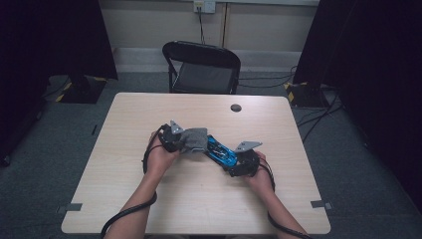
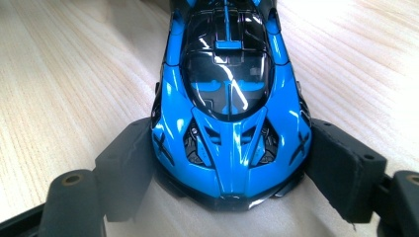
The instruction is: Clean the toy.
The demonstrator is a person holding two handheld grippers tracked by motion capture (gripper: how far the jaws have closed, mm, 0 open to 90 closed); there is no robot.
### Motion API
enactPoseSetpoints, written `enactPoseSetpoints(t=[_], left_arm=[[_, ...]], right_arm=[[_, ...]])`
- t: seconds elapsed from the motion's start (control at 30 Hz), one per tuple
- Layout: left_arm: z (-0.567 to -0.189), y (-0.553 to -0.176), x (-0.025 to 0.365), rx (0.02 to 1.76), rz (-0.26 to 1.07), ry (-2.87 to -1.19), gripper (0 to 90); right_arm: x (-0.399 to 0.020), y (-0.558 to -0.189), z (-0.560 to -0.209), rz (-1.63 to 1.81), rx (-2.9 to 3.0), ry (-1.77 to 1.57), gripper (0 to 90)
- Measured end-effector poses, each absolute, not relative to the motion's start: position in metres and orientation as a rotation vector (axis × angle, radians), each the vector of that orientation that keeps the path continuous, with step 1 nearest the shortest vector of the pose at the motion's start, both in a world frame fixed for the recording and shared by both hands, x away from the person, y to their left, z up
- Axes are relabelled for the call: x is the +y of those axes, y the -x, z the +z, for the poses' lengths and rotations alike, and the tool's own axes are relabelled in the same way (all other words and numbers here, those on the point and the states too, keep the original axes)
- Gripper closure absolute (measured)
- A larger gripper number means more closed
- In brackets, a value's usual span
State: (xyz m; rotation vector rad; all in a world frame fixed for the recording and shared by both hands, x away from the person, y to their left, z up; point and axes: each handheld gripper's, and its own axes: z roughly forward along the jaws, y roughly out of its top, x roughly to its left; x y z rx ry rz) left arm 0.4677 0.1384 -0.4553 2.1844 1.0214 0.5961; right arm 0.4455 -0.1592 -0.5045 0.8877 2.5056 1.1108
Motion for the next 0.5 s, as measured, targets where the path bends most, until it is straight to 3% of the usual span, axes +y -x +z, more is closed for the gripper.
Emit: enactPoseSetpoints(t=[0.5], left_arm=[[-0.456, -0.455, 0.162, 1.032, 0.567, -2.163, 76.6]], right_arm=[[-0.159, -0.446, -0.505, 1.111, 2.506, -0.888, 23.2]])
